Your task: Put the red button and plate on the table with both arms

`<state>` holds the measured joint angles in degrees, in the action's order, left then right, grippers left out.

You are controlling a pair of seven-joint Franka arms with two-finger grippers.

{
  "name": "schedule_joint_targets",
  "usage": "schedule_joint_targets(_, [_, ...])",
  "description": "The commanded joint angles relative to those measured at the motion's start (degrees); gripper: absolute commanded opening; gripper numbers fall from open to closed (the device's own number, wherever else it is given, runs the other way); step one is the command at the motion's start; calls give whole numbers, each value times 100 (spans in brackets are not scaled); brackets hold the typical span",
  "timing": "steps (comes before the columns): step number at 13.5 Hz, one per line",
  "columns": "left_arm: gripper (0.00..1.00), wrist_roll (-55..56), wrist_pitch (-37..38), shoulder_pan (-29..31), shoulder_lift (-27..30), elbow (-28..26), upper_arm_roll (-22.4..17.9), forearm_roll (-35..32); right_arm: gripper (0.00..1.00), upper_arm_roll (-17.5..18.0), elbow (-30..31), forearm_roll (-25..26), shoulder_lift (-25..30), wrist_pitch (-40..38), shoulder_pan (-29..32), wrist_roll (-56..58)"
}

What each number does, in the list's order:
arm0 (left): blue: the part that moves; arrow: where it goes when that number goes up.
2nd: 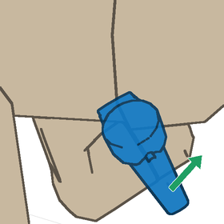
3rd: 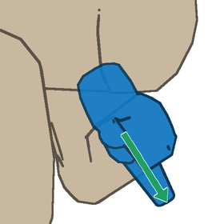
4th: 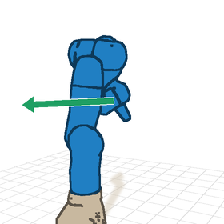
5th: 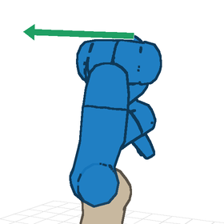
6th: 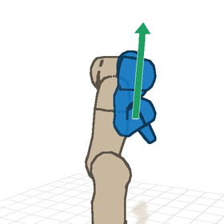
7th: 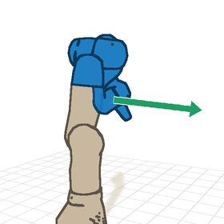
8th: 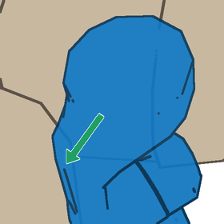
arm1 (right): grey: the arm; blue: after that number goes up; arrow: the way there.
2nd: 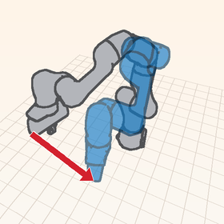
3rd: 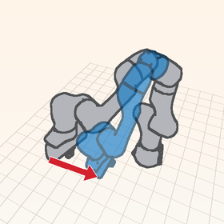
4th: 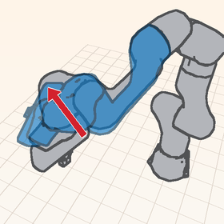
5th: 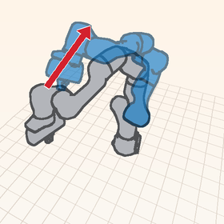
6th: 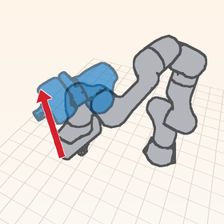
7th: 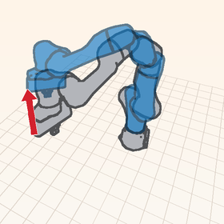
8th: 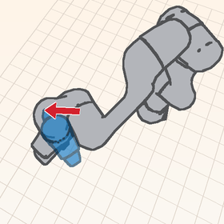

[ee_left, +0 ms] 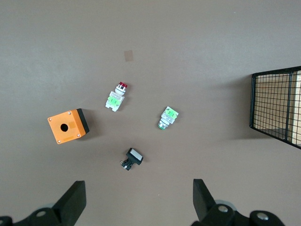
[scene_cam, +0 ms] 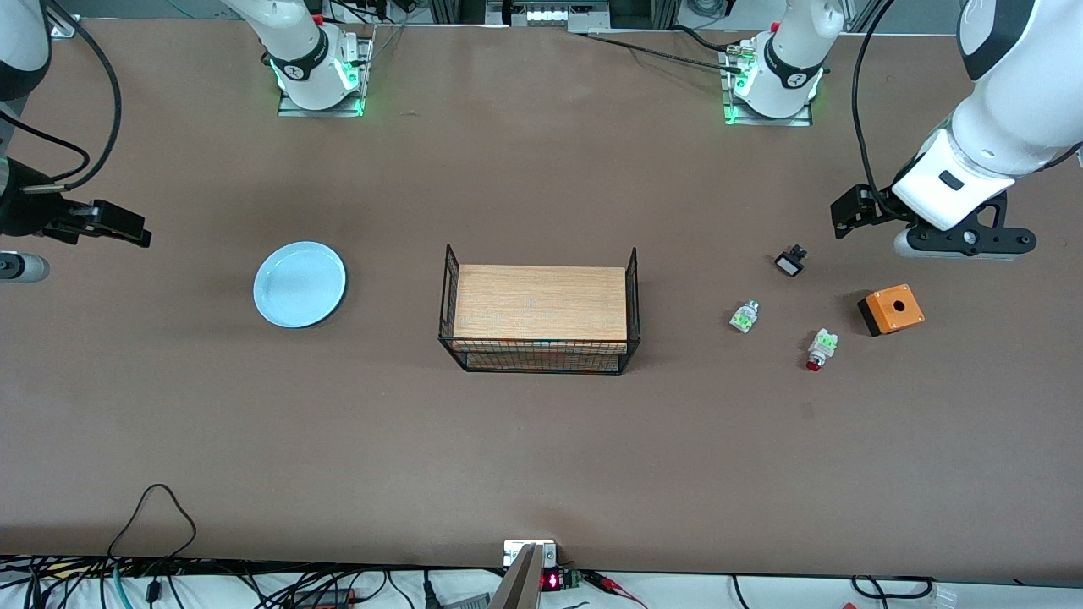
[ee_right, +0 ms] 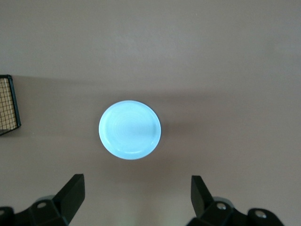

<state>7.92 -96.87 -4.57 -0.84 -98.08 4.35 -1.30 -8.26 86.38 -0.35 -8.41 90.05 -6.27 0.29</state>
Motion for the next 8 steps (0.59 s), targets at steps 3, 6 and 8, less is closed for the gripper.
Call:
schedule_joint_targets(3, [100, -133, 90, 27, 40, 52, -14, 68, 100, 17, 609, 44, 524, 145, 3, 86])
schedule_joint_targets(6, [100, -133, 90, 27, 40, 52, -22, 68, 100, 26, 521, 27, 516, 109, -6, 94])
schedule_joint_targets(8, [100, -133, 90, 35, 40, 52, -22, 59, 100, 44, 512, 27, 490, 109, -24, 7])
